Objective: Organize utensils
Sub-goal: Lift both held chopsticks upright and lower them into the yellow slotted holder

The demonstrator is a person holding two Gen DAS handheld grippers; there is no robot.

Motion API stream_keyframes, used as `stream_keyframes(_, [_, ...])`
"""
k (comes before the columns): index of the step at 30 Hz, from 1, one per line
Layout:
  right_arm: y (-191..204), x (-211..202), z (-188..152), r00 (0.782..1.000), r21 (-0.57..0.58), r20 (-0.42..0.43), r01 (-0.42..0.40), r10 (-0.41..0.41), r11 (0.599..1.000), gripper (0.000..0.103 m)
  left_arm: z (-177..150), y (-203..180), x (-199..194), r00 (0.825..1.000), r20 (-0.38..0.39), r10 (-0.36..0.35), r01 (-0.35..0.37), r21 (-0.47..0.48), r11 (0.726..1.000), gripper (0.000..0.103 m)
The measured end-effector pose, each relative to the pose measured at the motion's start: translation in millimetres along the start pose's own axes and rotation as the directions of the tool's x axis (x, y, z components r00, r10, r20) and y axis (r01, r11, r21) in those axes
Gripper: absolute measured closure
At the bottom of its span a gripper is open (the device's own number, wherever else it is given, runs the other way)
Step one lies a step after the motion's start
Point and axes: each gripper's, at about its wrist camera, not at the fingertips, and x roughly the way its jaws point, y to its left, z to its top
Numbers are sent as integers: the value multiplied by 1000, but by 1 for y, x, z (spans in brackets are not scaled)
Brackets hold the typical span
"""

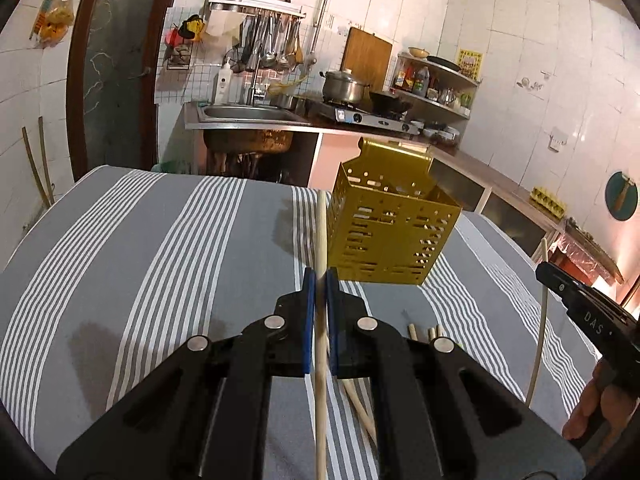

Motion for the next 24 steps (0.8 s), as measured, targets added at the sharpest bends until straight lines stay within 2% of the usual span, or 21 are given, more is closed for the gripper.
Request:
stream_keyframes(8, [2, -16, -4, 997, -26, 72, -9, 11, 1000, 97, -2, 1, -7, 1000, 29, -8, 8, 13, 1000, 98])
stream_keyframes(12, [-2, -23, 7, 992, -15, 121, -32, 34, 999, 97, 7, 0, -15, 998, 56, -16, 14, 27, 1000, 99])
stream_keyframes(20, [1, -20, 59, 971, -32, 227, -75, 80, 997, 97, 68, -16, -31, 987, 154, -50, 40, 70, 997, 99])
stream_keyframes(24, [9, -7, 99, 947, -59, 313, -62, 78, 996, 97, 111, -33, -30, 974, 220, -60, 39, 100, 994, 99])
